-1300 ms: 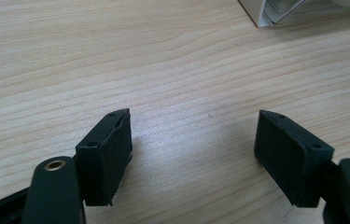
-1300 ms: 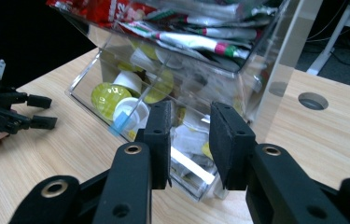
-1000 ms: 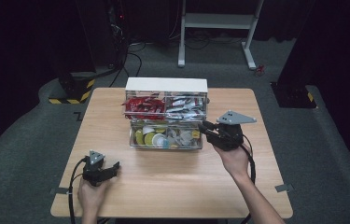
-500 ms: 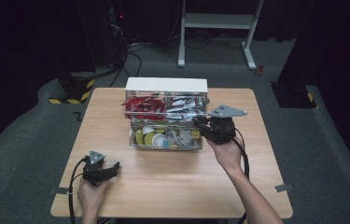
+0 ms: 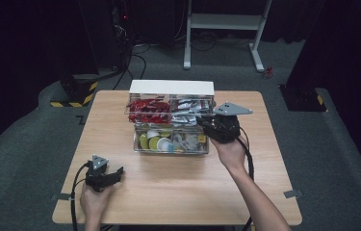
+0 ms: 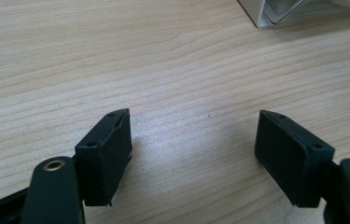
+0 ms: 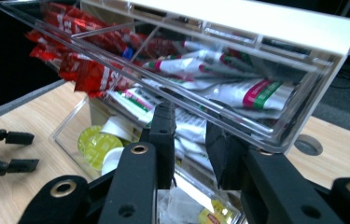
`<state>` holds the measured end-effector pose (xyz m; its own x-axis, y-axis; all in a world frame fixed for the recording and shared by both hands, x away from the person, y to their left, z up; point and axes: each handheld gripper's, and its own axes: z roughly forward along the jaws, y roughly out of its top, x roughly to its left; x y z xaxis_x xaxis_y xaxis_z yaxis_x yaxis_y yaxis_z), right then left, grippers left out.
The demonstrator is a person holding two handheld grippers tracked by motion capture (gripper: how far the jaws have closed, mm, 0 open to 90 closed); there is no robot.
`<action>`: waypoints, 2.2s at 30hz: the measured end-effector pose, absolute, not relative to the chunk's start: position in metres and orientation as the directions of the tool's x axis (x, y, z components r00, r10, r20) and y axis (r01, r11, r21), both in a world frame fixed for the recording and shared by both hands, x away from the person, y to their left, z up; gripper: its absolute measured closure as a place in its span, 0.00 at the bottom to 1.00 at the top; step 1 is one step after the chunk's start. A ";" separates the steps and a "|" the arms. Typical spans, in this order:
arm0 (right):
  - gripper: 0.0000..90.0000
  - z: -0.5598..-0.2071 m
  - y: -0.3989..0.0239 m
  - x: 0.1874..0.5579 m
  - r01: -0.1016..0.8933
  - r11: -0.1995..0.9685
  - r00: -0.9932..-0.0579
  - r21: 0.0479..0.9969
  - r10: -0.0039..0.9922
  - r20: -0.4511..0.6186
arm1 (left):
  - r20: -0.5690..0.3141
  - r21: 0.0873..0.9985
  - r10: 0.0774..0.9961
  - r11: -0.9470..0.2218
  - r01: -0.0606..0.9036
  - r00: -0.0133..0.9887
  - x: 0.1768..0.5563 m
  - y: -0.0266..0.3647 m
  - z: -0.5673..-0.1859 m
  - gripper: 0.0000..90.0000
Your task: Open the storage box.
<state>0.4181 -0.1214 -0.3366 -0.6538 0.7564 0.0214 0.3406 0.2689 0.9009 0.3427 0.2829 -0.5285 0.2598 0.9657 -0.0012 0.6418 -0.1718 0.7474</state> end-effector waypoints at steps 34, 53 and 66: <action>0.71 -0.310 -0.123 0.448 0.320 0.206 -0.667 0.925 0.742 0.066 | -0.043 0.746 0.968 -0.133 0.653 0.247 0.339 0.283 -0.527 0.31; 0.69 -0.303 -0.119 0.449 0.316 0.252 -0.656 0.915 0.755 0.019 | -0.028 0.790 0.944 -0.180 0.585 0.328 0.336 0.272 -0.509 0.33; 0.68 -0.303 -0.119 0.449 0.309 0.256 -0.658 0.916 0.753 0.011 | -0.003 0.834 0.928 -0.203 0.513 0.371 0.342 0.265 -0.479 0.34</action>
